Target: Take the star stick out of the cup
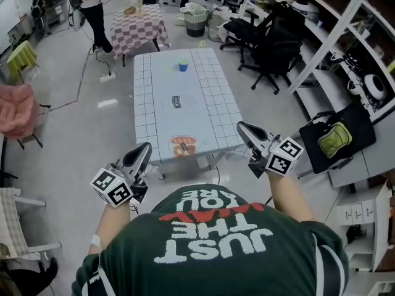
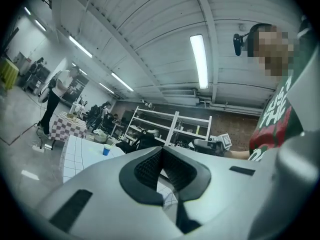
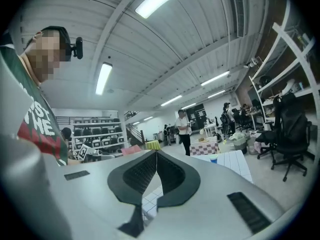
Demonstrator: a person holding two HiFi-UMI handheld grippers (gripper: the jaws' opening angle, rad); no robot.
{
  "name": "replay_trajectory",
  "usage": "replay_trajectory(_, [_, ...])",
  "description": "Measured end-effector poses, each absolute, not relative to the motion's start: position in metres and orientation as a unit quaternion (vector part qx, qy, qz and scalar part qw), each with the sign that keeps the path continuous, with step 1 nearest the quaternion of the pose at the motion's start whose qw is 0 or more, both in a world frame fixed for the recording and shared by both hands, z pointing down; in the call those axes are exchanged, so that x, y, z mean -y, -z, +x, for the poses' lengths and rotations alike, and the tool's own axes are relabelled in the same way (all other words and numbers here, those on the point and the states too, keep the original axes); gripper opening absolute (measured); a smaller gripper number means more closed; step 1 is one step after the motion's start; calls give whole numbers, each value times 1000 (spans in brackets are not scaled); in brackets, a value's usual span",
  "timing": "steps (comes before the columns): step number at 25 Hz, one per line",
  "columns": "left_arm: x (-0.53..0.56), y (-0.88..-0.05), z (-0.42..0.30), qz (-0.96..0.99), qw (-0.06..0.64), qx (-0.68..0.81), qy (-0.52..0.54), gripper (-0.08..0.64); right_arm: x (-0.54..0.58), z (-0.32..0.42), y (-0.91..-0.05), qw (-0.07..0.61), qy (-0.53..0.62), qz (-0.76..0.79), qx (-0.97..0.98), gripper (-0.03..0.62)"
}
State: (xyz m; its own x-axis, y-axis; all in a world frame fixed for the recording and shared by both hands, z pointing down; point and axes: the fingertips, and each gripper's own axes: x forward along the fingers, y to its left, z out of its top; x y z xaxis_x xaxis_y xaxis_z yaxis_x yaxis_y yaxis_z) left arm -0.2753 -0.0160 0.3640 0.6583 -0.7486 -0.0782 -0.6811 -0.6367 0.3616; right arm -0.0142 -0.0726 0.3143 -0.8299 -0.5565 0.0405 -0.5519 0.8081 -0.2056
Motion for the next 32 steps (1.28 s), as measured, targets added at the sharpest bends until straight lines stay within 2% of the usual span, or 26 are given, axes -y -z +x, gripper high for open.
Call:
replay_trajectory(11, [142,-363,-253,905,168,380,91,-5,191,5,-333,12,143,-300,-943,32])
replay_trajectory(17, [186,-380,-188,886,129,437,84,-5,256,63,-364,15,138,-237,-962,32])
replay_trajectory(22, [265,-393,-146,853,127,502,57,-5,339,95,-379,-20,113,-182,-977,32])
replay_trajectory(26, [316,-405,-134,853,126,507,15,-5,390,90,-394,-30,110,-167,-979,32])
replay_trajectory(32, [393,-421,-164,867,119,484,-16,-5,447,50,-427,-48,111,-209,-970,32])
